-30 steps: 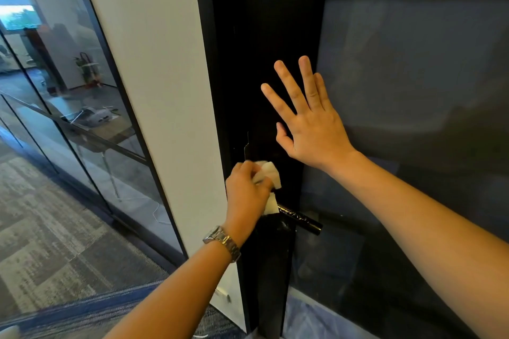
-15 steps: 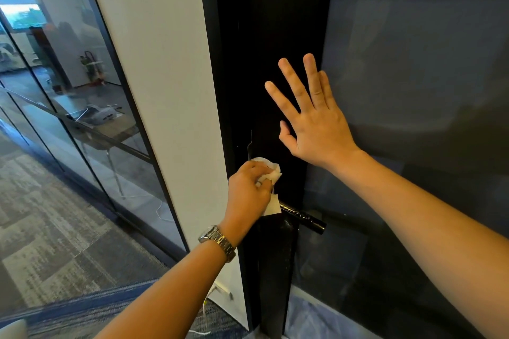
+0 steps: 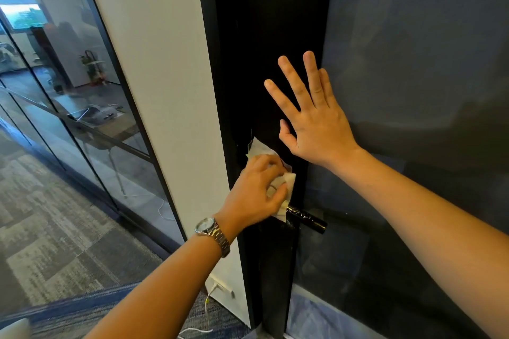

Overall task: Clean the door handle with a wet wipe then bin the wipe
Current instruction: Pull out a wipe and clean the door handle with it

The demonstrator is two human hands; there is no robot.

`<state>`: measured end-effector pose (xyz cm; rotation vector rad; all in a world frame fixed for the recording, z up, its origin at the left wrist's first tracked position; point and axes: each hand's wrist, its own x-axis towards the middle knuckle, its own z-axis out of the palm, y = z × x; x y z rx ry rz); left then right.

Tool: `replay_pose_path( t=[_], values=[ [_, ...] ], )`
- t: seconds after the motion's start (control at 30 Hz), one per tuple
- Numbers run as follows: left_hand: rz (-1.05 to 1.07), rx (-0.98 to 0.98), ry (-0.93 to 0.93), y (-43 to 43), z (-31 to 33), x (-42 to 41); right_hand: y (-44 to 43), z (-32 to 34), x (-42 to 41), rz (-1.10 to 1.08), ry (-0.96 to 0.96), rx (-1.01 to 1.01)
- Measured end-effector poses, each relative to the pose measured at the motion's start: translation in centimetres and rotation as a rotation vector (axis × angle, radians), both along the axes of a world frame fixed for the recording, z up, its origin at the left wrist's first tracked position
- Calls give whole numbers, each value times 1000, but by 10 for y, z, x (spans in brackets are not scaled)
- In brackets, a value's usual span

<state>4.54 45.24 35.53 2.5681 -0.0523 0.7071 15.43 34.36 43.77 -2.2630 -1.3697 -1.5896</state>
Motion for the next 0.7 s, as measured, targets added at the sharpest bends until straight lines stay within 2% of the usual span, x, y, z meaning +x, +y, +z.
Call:
replay_pose_path(
  t=[0.07,0.17,0.27,0.33,0.47,0.53,0.63,0.7],
  values=[
    [52,-86,-26,3,0,5,0,0,0,4,3,-3],
    [284,-262,-68,-2,2,9,0,0,0,6,7,0],
    [179,-100,-37,-6,3,6,0,-1,1,-7,-1,-5],
    [123,-59,-29,-4,5,4,0,0,1,-9,-5,-6],
    [345,-265,-73,-7,6,8,0,0,1,16,19,-2],
    [323,-165,-69,-6,7,6,0,0,1,14,17,-4],
    [81,90,1,-2,12,4,0,0,1,-8,-2,-10],
    [33,112,37,-1,11,4,-1,0,1,-7,-1,-11]
  ],
)
